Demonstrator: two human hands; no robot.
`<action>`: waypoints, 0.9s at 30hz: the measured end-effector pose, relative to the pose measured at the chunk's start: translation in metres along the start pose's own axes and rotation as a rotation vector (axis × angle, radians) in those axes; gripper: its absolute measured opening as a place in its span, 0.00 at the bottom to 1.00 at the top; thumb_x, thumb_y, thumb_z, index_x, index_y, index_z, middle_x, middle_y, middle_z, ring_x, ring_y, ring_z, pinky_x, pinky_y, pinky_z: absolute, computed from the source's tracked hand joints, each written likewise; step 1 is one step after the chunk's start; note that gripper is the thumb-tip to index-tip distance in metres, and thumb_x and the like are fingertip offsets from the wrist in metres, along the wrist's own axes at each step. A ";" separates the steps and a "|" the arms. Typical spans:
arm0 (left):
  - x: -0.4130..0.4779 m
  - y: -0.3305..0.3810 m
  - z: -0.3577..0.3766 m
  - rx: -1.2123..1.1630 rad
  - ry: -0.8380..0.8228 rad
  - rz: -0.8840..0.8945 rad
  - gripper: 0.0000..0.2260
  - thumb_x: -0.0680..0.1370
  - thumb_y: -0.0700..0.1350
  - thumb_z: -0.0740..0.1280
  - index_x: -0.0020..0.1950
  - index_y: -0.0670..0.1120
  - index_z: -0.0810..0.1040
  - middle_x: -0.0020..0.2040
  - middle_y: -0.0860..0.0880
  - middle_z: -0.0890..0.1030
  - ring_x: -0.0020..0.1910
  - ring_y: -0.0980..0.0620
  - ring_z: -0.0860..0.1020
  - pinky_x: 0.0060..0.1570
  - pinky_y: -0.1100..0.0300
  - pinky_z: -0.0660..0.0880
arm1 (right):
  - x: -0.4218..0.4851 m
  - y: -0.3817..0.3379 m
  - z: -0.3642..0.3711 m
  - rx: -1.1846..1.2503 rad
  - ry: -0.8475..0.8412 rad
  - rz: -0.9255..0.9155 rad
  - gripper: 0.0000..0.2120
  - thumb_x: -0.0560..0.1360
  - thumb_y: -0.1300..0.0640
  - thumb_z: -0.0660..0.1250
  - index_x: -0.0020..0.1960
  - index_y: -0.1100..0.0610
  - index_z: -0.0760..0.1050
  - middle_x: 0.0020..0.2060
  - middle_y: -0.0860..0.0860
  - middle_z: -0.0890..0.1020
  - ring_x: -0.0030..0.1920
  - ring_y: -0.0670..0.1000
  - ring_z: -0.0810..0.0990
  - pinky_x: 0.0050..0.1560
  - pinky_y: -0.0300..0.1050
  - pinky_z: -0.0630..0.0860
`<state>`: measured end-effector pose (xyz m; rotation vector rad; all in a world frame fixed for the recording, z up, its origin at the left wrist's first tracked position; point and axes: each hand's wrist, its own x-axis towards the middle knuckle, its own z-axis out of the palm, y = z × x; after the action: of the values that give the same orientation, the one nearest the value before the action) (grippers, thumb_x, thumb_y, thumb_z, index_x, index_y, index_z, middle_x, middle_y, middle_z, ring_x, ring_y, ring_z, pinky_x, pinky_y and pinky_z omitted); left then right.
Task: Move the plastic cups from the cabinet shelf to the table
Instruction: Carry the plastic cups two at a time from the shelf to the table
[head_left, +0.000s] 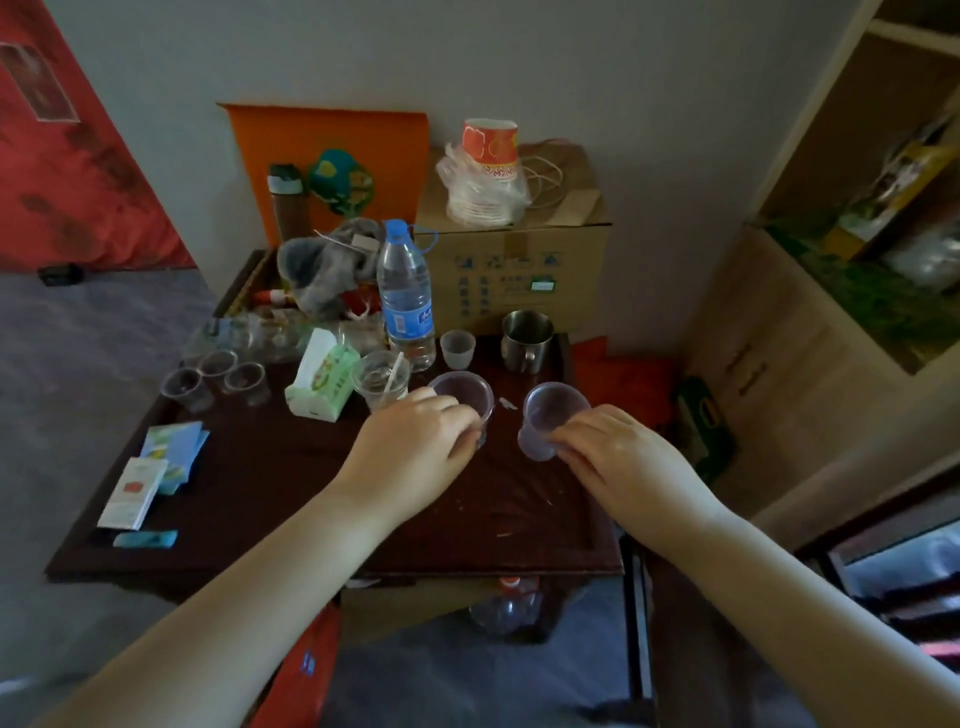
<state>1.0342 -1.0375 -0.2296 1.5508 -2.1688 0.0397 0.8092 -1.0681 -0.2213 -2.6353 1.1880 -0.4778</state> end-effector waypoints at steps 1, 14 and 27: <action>0.005 -0.007 0.008 -0.007 -0.017 0.001 0.04 0.74 0.44 0.66 0.42 0.47 0.80 0.35 0.51 0.80 0.40 0.49 0.76 0.33 0.53 0.76 | 0.008 0.006 0.007 0.006 -0.027 0.013 0.11 0.78 0.57 0.60 0.58 0.53 0.76 0.53 0.49 0.80 0.56 0.49 0.73 0.54 0.46 0.71; 0.062 -0.075 0.122 -0.035 -0.163 -0.288 0.05 0.74 0.43 0.65 0.44 0.45 0.80 0.38 0.49 0.82 0.44 0.48 0.77 0.37 0.50 0.77 | 0.110 0.121 0.104 -0.024 -0.265 -0.044 0.08 0.76 0.60 0.63 0.54 0.55 0.77 0.49 0.49 0.78 0.51 0.49 0.75 0.45 0.46 0.76; 0.095 -0.112 0.216 -0.025 -0.256 -0.454 0.11 0.74 0.40 0.64 0.54 0.46 0.79 0.48 0.48 0.83 0.51 0.48 0.76 0.42 0.55 0.72 | 0.173 0.192 0.178 -0.038 -0.437 -0.047 0.10 0.77 0.59 0.60 0.56 0.56 0.75 0.52 0.51 0.77 0.53 0.52 0.72 0.46 0.47 0.75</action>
<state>1.0346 -1.2240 -0.4116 2.0896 -1.9294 -0.3471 0.8521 -1.3139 -0.4116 -2.6123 1.0032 0.1156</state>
